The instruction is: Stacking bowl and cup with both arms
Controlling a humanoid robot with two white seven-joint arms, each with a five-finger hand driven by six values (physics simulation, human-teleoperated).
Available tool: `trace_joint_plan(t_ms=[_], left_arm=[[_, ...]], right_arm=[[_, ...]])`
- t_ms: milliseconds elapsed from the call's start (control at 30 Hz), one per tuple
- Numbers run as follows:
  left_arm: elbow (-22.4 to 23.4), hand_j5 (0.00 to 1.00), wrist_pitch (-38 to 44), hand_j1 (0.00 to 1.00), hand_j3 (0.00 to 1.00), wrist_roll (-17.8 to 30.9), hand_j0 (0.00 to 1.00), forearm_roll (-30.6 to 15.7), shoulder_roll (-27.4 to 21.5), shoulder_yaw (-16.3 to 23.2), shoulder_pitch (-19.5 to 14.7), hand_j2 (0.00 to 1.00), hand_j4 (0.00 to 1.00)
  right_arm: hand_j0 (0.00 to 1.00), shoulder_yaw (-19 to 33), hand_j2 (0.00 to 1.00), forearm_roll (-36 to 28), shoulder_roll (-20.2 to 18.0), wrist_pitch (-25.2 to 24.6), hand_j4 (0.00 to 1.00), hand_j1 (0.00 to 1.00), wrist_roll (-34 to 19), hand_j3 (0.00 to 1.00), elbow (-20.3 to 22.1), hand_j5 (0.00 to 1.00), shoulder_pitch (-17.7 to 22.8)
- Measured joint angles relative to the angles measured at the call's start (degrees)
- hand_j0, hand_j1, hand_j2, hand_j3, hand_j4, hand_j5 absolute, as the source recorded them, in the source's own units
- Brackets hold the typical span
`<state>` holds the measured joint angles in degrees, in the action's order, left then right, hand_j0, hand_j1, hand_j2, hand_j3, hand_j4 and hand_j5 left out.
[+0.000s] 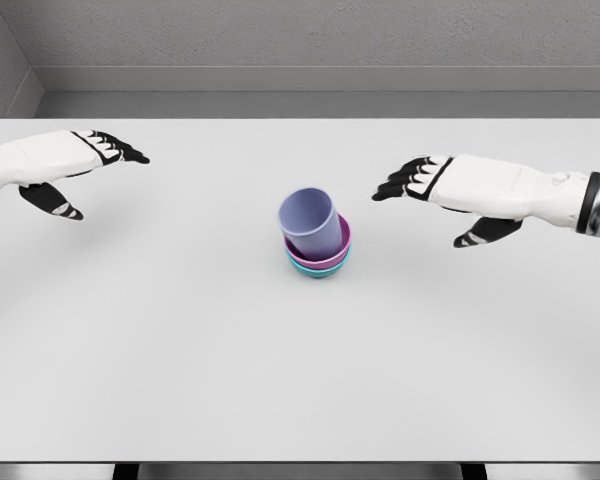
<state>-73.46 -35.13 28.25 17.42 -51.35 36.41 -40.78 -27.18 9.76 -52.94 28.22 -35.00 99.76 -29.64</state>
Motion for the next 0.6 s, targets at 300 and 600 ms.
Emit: trace_joint_plan(t_ms=[300, 600], left_arm=[[-0.09, 1.00, 0.00, 1.00, 1.00, -0.01, 1.00, -0.08, -0.28, -0.06, 0.09, 1.00, 1.00], [-0.02, 1.00, 0.00, 1.00, 1.00, 0.00, 1.00, -0.02, -0.49, -0.06, 0.09, 1.00, 1.00]], right_arm=[[1.00, 8.83, 1.00, 0.03, -4.52, 6.60, 1.00, 1.00, -0.03, 1.00, -0.41, 1.00, 2.22], [1.00, 9.07, 1.00, -0.03, -4.34, 6.94, 1.00, 1.00, -0.03, 1.00, -0.39, 1.00, 2.48]])
